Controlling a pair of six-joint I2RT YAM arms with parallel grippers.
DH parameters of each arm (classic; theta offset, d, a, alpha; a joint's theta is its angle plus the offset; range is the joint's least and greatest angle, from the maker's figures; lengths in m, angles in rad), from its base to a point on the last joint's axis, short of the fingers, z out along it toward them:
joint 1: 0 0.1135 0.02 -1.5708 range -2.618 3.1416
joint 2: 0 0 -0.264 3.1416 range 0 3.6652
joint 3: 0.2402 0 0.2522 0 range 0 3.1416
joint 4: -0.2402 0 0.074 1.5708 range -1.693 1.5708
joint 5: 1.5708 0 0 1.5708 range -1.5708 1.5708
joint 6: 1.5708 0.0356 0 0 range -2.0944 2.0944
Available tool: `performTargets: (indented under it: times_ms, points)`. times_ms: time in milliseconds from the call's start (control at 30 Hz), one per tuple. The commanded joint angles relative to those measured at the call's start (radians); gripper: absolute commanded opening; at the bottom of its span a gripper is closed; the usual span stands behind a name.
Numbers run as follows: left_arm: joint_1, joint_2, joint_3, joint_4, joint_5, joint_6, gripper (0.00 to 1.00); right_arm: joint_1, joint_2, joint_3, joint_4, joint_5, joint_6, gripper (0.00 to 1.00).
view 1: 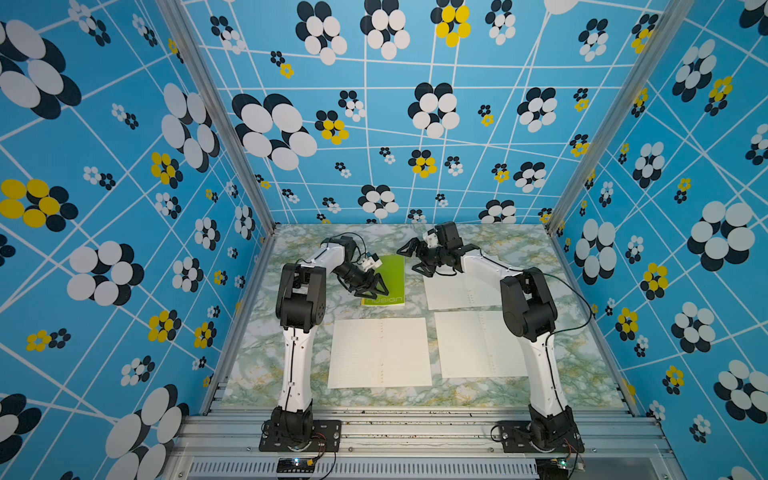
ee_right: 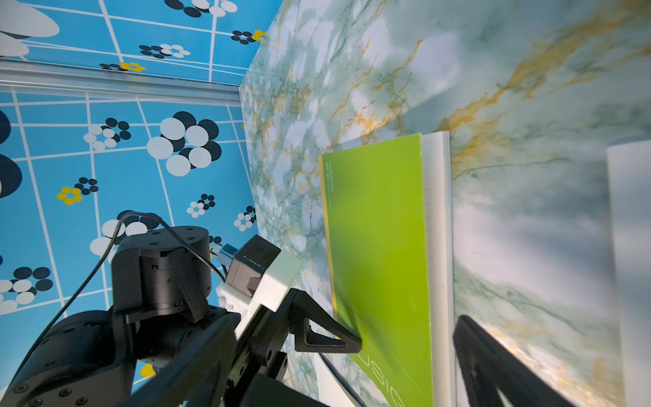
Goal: Close the notebook
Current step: Close the notebook at the center of the board.
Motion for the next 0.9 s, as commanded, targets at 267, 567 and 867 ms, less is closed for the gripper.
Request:
performTargets:
  times_ms: [267, 567, 867]
  points:
    - [0.034, -0.063, -0.032, 0.016, -0.045, -0.011, 0.66, 0.006, 0.06, 0.044, -0.045, 0.0, -0.02, 0.99]
    - [0.117, -0.099, 0.002, -0.004, -0.014, -0.013, 0.66, 0.008, 0.092, 0.048, -0.063, 0.007, -0.035, 0.99]
    - [0.189, -0.099, 0.012, -0.01, -0.021, -0.019, 0.66, 0.016, 0.144, 0.104, -0.081, -0.004, -0.035, 0.99]
